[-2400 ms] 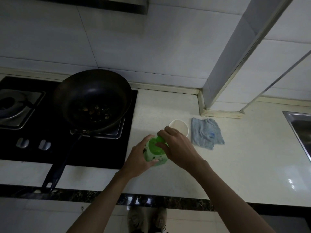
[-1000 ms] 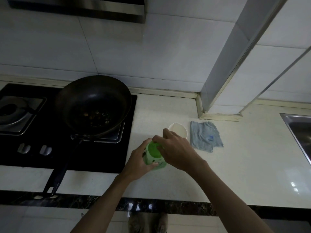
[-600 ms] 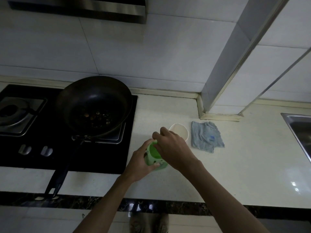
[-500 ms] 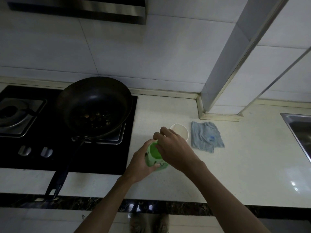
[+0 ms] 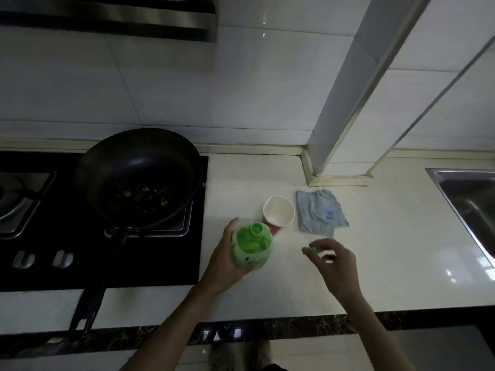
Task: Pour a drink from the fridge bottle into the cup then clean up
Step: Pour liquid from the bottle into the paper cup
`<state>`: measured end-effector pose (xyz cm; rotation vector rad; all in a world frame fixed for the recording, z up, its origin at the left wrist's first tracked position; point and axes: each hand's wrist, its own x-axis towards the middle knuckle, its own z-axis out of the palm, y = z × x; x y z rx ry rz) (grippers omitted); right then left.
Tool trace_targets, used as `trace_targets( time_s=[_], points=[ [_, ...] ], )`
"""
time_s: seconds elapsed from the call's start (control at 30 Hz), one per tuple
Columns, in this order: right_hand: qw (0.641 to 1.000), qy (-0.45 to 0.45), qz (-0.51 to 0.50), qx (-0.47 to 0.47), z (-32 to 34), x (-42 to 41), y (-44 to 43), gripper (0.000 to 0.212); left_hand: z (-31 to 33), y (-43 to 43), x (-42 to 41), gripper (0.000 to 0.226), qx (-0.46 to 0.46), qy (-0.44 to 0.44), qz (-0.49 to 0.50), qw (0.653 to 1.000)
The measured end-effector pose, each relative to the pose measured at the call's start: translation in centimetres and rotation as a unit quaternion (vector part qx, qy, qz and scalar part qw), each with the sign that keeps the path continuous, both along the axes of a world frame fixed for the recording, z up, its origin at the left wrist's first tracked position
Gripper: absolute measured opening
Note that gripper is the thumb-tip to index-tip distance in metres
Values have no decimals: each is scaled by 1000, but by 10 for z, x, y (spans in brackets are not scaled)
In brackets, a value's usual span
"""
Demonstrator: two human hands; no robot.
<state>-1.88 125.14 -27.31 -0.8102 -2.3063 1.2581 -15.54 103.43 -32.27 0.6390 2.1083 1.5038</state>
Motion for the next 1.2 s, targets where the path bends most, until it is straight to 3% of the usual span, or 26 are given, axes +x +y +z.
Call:
trace_targets(
  time_s=[0.2, 0.3, 0.5, 0.83, 1.03, 1.2],
  points=[
    [998, -52, -27, -5, -74, 21, 12, 20, -13, 0, -2, 114, -11, -18, 10, 1000],
    [999, -36, 2, 40, -91, 17, 15, 26, -18, 1, -2, 106, -17, -7, 15, 1000],
    [991, -50, 33, 117, -108, 6, 27, 18, -24, 4, -2, 89, -22, -18, 44, 999],
    [987, -114, 95, 58, -122, 9, 38, 19, -28, 9, -1, 90, -28, -45, 67, 996],
    [979, -145, 112, 88, -119, 2, 33, 36, -33, 9, 1, 92, -28, -64, 78, 995],
    [970, -168, 121, 129, -112, 1, 27, 61, -36, 9, 3, 91, -29, -91, 88, 992]
  ],
)
